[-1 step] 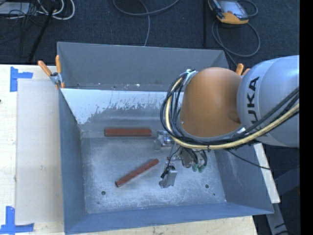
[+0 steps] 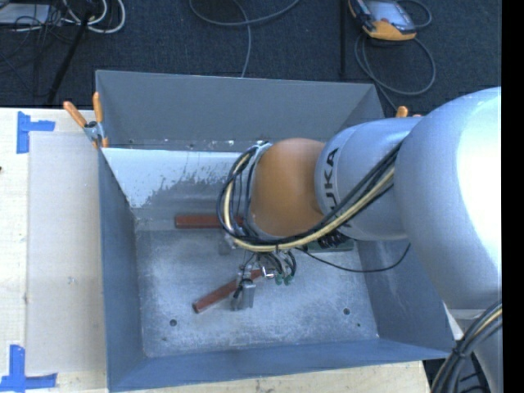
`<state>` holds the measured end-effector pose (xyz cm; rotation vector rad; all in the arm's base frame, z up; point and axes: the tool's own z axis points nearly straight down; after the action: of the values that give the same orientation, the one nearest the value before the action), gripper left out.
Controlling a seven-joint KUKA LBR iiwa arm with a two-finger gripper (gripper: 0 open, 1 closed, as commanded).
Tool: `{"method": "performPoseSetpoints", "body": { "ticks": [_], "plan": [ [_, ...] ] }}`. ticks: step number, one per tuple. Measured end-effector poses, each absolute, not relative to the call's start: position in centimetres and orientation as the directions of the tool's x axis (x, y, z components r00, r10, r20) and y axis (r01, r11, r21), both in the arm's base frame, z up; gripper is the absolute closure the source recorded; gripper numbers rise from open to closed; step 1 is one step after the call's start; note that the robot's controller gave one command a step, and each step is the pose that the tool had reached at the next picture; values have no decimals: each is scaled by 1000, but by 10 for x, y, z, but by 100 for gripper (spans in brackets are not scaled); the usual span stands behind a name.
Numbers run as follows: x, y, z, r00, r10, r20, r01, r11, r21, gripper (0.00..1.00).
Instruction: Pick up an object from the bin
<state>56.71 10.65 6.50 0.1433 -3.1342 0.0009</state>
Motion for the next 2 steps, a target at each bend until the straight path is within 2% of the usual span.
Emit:
{"method": "performPoseSetpoints", "body": {
  "ticks": [1,2],
  "plan": [
    [568,107,69,-996,-88,1,-88,996,0,100],
    [568,107,69,-996,-88,1,-88,996,1,0]
  ]
}}
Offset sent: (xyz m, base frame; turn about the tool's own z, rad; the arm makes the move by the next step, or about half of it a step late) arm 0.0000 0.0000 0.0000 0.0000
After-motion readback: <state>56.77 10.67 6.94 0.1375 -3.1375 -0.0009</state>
